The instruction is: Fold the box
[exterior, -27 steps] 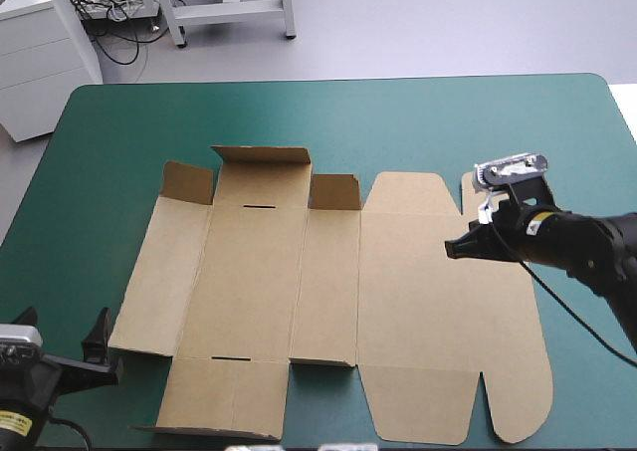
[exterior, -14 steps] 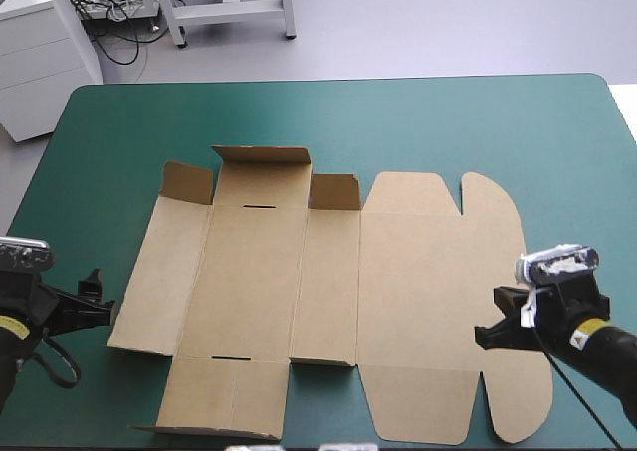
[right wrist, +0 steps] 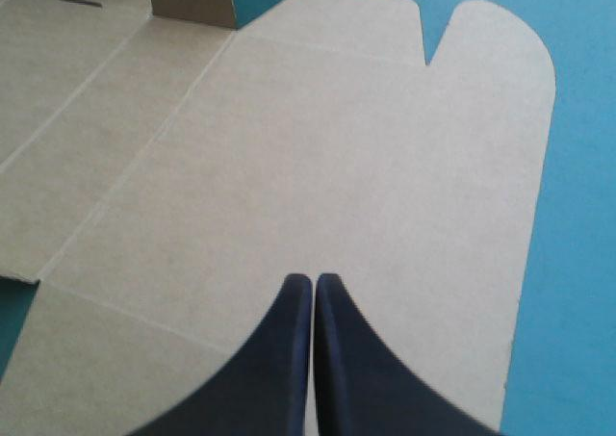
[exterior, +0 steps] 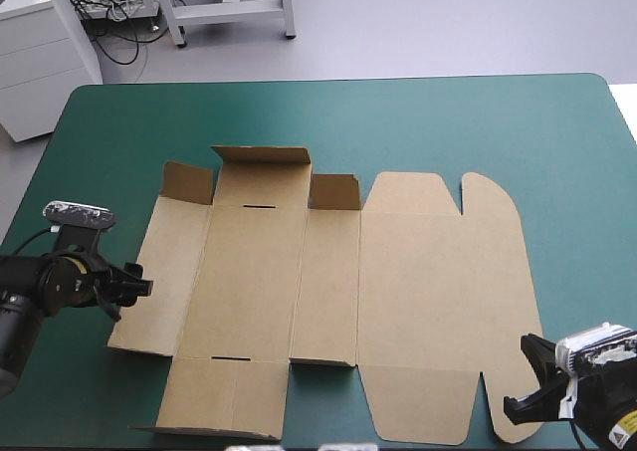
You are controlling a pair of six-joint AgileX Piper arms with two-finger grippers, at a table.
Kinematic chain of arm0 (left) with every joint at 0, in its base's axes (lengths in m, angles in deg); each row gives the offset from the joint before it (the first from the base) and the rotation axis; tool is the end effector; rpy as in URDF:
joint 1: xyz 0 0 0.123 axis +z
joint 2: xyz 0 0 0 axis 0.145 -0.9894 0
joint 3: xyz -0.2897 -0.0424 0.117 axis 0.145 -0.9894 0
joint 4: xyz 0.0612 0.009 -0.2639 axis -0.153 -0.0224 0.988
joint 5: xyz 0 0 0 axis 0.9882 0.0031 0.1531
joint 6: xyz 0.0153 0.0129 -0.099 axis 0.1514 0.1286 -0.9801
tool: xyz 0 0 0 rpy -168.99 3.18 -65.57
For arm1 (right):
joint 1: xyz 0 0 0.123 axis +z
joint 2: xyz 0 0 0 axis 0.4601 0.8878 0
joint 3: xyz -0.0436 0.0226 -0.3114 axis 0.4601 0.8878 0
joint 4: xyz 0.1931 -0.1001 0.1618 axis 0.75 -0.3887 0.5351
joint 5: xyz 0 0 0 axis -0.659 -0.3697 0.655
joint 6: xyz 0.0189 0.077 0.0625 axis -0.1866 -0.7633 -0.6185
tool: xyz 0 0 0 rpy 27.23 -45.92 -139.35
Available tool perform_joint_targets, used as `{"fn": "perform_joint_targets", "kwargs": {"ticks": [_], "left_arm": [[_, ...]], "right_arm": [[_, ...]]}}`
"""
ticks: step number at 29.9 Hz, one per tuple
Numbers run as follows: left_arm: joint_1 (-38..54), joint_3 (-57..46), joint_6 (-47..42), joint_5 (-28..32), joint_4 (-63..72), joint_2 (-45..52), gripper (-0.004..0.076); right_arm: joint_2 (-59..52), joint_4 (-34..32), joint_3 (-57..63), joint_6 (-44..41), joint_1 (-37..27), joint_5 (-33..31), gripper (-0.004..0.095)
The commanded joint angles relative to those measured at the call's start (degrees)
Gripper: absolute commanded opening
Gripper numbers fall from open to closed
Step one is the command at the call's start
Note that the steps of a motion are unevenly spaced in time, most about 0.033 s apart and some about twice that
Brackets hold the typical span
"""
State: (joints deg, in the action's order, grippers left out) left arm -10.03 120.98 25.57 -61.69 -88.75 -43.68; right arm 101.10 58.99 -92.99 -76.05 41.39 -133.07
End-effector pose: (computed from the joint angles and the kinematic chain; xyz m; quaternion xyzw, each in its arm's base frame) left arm 0.1917 0.0043 0.3258 0.0521 0.9616 0.0573 0.2632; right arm 0.0264 0.0183 0.3126 -0.1289 0.8492 0.1132 0.4995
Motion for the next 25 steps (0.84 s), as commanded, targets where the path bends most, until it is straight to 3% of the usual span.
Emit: {"fn": "perform_joint_targets", "kwargs": {"ticks": [1, 6, 9, 15, 25], "left_arm": [[4.33, 1.87, 2.42, 5.15, 5.15, -2.60, 0.0602], [19.45, 2.96, 19.59, 2.99, 26.71, -8.66, 0.0602], [26.23, 5.17, 27.66, -2.65, 38.11, -13.61, 0.0602], [29.26, 13.30, 28.65, -18.82, 41.70, -25.47, 0.0602], [29.26, 13.89, 26.56, -19.16, 40.16, -32.88, 0.0592]], "right_arm": [[0.35, -2.55, -1.31, 0.12, -0.42, -0.99, -0.0004], [0.26, -4.77, -1.31, 0.12, -0.42, -2.37, -0.0004], [0.11, -5.46, -1.31, 0.12, -0.42, -1.37, -0.0004], [0.11, -5.93, -1.31, 0.33, -0.42, -1.24, -0.0004], [0.06, -6.86, -1.31, 0.47, -0.42, -2.01, -0.0004]]}}
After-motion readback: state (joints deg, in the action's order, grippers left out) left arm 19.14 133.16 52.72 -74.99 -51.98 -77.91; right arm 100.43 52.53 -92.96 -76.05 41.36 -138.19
